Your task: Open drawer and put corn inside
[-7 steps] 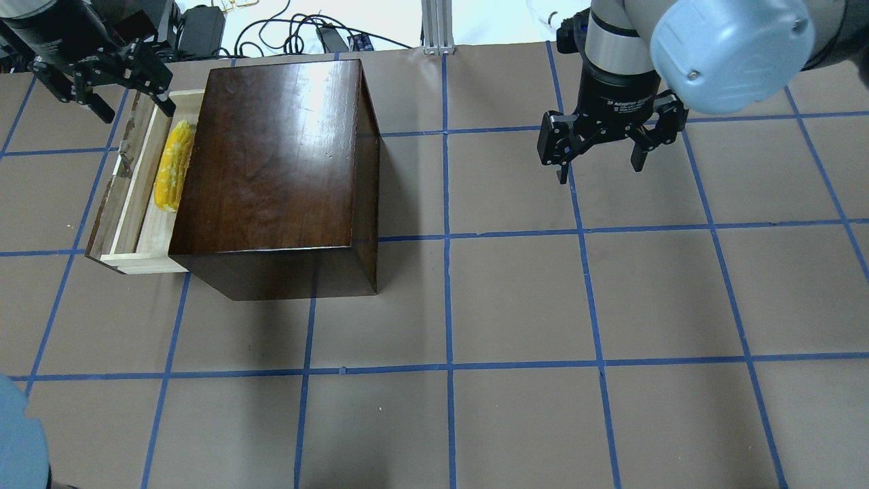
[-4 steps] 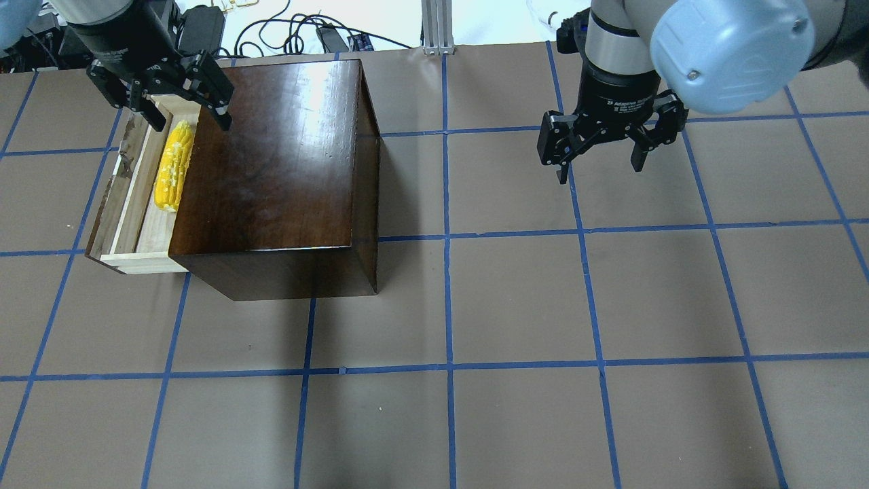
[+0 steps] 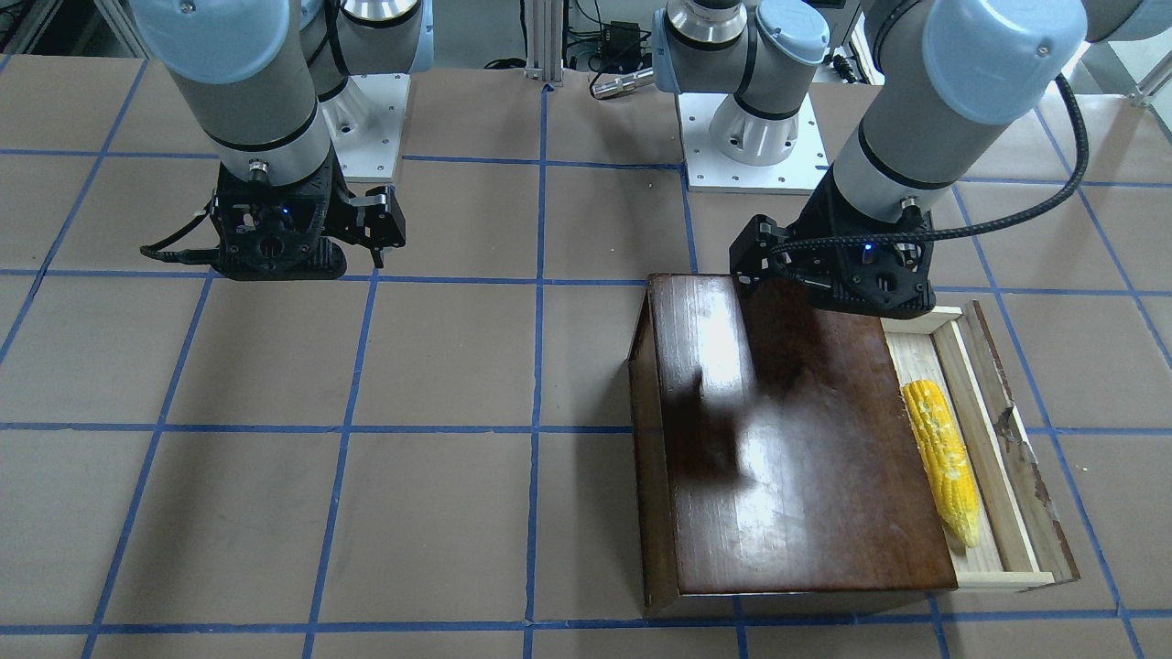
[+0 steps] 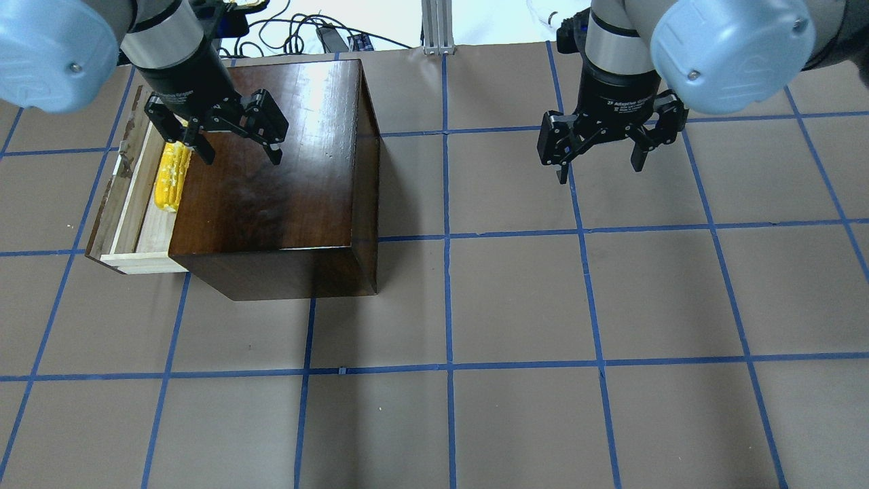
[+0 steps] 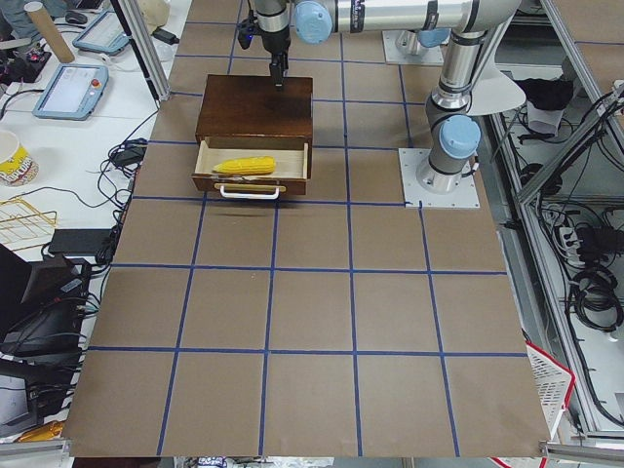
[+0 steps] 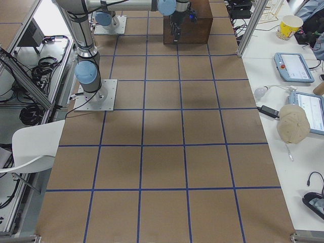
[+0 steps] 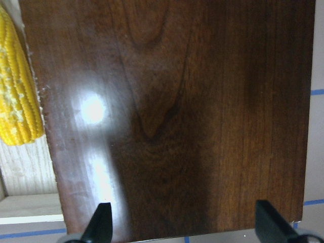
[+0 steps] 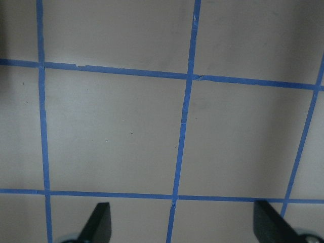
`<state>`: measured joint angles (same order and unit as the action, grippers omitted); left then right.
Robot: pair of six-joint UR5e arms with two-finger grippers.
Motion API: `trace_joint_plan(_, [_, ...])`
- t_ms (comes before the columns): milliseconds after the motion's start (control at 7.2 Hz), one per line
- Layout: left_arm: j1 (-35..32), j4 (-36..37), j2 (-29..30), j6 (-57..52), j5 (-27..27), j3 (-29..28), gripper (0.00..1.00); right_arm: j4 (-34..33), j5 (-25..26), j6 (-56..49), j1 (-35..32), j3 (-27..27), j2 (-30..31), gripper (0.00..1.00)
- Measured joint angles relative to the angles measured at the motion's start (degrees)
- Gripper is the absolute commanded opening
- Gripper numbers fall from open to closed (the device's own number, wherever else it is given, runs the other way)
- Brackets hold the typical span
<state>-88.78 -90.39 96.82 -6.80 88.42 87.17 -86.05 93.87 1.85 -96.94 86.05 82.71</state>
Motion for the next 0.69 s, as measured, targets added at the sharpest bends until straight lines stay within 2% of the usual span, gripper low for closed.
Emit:
trace_joint_plan(278, [0.01,0.83,-2.43,-0.04,0.05,2.62,1.0,0.0,0.0,0.0,0.0,0.0,0.0,1.0])
trace_joint_plan(694, [0.34,0.89,-3.89,-0.1,0.15,3.33,1.0,0.0,-0.06,0.0,0.0,0.0,0.0,1.0])
